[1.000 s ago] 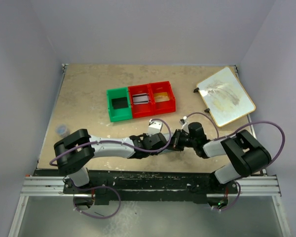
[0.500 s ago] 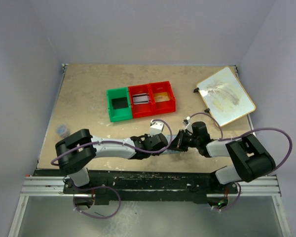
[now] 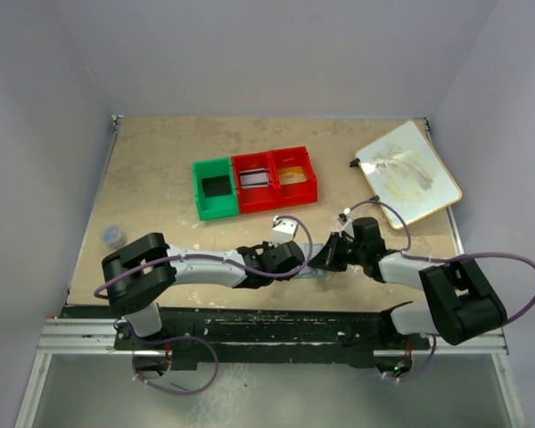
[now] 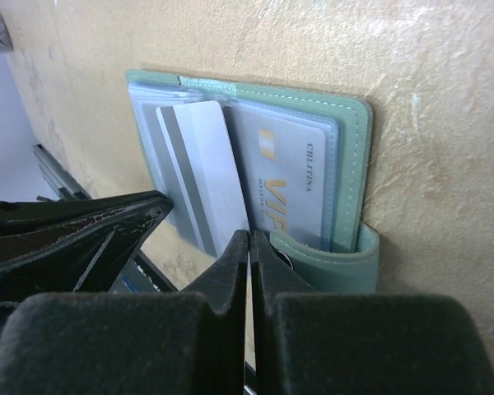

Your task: Take the credit cards out of the card holder

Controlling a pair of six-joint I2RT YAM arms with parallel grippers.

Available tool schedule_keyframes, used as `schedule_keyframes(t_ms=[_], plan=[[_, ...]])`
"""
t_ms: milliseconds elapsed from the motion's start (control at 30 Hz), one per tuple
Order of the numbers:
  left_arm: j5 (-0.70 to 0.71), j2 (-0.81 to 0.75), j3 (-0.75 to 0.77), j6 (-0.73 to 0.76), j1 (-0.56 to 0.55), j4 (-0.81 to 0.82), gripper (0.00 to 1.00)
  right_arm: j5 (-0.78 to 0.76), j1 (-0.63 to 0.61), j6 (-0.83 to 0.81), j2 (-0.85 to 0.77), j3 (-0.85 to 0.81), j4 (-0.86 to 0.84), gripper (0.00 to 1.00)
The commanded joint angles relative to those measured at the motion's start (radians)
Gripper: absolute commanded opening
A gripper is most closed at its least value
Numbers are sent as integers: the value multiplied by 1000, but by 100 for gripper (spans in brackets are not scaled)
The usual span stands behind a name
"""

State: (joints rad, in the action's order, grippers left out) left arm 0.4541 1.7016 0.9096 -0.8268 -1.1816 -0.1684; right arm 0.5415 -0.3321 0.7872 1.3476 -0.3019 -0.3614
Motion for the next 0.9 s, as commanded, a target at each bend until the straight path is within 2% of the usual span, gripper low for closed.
schedule_keyframes(t_ms=[0, 100, 267, 400, 467, 700, 867], plan=[[-36, 57, -36, -2, -4, -78, 0, -125, 17, -9, -40, -11, 93, 0], [-38, 55, -34, -4, -4, -78, 0, -122, 22, 4, -70, 4, 70, 0], [-27, -2, -5, -7, -4, -97, 0, -2, 22, 33, -36, 38, -49, 0], [19, -54, 85, -1, -4, -157, 1, 23, 23, 70, -20, 62, -120, 0], [26, -62, 133, 8, -3, -171, 4, 21, 22, 73, -23, 64, -120, 0], [-42, 6, 188, 27, 0, -99, 7, 24, 22, 72, -32, 73, -116, 0], [-39, 81, 186, -15, 3, -125, 1, 29, 23, 86, -34, 90, -138, 0]])
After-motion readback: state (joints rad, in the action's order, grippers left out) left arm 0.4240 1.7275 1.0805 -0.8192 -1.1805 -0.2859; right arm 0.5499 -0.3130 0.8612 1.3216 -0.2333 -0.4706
